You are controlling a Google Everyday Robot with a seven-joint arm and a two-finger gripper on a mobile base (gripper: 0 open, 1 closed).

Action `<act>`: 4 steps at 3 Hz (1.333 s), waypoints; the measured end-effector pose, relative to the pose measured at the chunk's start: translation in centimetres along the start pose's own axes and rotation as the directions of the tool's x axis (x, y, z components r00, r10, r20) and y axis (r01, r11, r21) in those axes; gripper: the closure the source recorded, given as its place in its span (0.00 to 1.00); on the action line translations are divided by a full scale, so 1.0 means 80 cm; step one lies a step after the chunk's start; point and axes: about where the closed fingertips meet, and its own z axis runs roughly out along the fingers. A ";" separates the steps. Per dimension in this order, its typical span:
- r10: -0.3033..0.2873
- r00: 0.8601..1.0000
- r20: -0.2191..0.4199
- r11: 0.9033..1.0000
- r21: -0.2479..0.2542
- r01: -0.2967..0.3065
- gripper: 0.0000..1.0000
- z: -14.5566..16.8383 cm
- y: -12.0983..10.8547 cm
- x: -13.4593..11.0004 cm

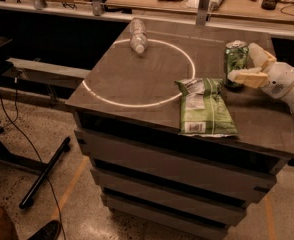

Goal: Place green can upright

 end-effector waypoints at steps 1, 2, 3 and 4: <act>-0.029 0.999 0.032 0.999 -0.012 0.030 0.00 -0.011 0.008 0.001; -0.068 0.995 0.067 0.998 -0.014 0.069 0.00 -0.024 0.022 0.009; -0.120 0.986 0.112 0.993 -0.003 0.121 0.00 -0.035 0.035 0.024; -0.211 0.963 0.166 0.976 -0.024 0.217 0.00 -0.072 0.048 0.076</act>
Offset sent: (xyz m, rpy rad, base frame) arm 0.0030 -0.0544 0.0036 -0.1876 -0.0709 -0.0739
